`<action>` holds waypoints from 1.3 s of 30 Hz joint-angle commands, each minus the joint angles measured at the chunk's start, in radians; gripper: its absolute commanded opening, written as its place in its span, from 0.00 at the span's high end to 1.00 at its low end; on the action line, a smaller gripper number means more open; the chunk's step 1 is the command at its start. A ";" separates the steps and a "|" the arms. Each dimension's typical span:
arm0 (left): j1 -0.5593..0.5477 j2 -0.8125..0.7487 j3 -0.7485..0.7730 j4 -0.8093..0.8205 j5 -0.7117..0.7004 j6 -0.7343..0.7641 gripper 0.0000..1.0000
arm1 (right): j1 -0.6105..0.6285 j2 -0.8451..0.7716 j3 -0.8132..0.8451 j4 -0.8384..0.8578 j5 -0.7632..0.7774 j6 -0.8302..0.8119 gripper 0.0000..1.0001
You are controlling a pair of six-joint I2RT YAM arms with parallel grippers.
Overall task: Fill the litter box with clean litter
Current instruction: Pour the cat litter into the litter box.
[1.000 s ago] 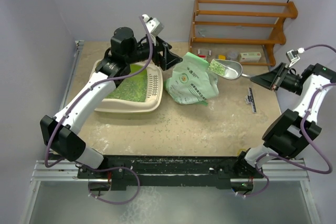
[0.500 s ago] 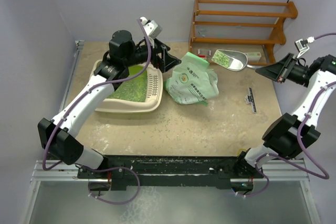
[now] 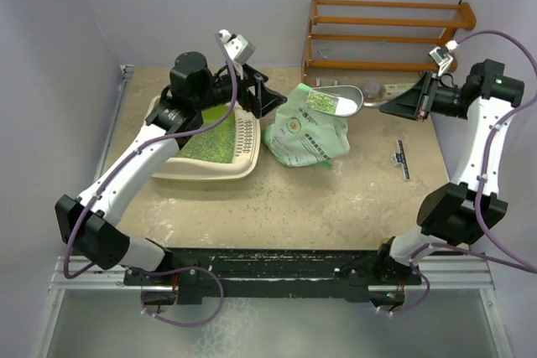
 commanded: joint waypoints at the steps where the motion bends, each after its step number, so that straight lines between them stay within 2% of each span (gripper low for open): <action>1: 0.007 -0.072 -0.021 0.053 -0.031 -0.005 0.16 | 0.069 -0.029 0.040 0.202 0.001 0.254 1.00; 6: 0.006 -0.116 -0.055 0.030 -0.064 0.009 0.15 | 0.186 -0.043 0.011 0.513 0.042 0.540 1.00; 8: 0.007 -0.132 -0.070 0.029 -0.072 0.012 0.15 | 0.220 -0.034 0.020 0.548 0.049 0.563 1.00; 19: 0.007 -0.212 -0.135 0.032 -0.120 0.022 0.15 | 0.371 0.080 0.178 0.568 0.055 0.588 1.00; 20: 0.007 -0.218 -0.138 0.033 -0.124 0.022 0.16 | 0.393 0.096 0.201 0.549 0.131 0.564 1.00; 22: 0.007 -0.231 -0.147 0.035 -0.135 0.022 0.16 | 0.438 0.135 0.267 0.515 0.176 0.525 1.00; 29: 0.006 -0.244 -0.164 0.025 -0.182 0.021 0.16 | 0.568 0.316 0.494 0.460 0.258 0.476 1.00; 39: 0.004 -0.254 -0.184 0.005 -0.249 0.016 0.17 | 0.702 0.535 0.705 0.428 0.402 0.419 1.00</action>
